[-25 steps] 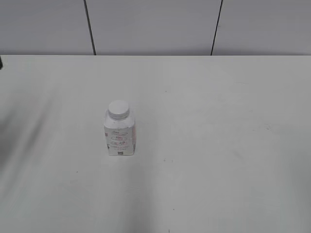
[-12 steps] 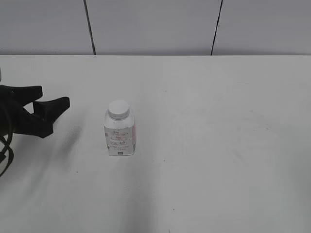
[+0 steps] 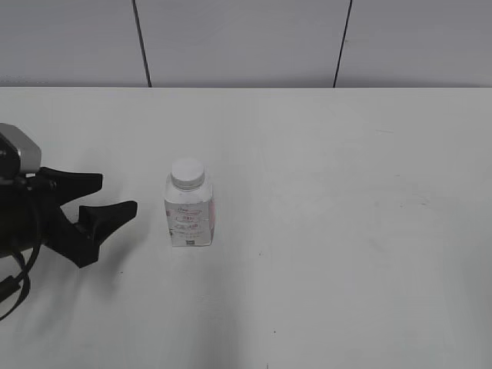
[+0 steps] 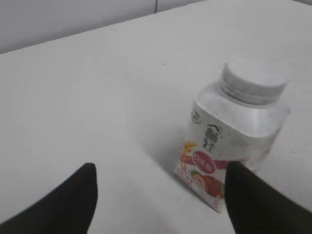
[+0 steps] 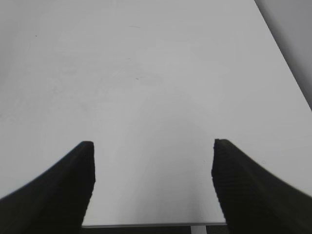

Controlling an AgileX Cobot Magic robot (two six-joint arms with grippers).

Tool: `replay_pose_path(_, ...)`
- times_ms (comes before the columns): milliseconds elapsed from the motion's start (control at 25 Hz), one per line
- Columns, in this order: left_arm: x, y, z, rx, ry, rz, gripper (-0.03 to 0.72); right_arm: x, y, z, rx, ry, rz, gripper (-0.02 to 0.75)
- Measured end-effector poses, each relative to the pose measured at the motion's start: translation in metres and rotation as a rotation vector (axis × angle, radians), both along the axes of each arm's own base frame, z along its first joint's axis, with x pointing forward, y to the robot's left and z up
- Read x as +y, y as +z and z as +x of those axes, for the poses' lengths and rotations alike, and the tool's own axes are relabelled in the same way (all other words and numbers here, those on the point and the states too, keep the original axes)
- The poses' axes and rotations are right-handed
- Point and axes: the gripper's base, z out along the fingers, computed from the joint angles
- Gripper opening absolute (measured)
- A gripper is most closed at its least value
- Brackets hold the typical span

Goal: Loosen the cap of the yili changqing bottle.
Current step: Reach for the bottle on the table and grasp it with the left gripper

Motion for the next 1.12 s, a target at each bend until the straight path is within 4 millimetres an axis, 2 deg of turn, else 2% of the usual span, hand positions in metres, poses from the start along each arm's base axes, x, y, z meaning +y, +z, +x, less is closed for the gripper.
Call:
replay_pose_path(80, 0.000, -0.004, -0.001, 0.011, -0.021, 0.028, 0.519, -0.001, 0.000, 0.000, 0.000, -0.007, -0.010, 0.587)
replay_pose_path(200, -0.001, -0.010, 0.001, 0.027, -0.051, 0.056, 0.599, 0.000, 0.000, 0.000, 0.000, 0.000, 0.000, 0.587)
replay_pose_path(320, -0.005, -0.013, 0.007, 0.012, -0.125, 0.074, 0.629, 0.000, 0.000, 0.000, 0.000, 0.000, 0.000, 0.587)
replay_pose_path(600, -0.015, -0.019, 0.029, -0.050, -0.284, 0.051, 0.617, -0.001, 0.000, 0.000, 0.000, -0.007, -0.010, 0.587)
replay_pose_path(920, -0.022, -0.031, 0.049, -0.058, -0.370, 0.018, 0.599, 0.000, 0.000, 0.000, 0.000, 0.000, 0.000, 0.587)
replay_pose_path(1120, -0.041, -0.035, 0.058, -0.081, -0.456, 0.022, 0.596, 0.000, 0.000, 0.000, 0.000, 0.000, 0.000, 0.587)
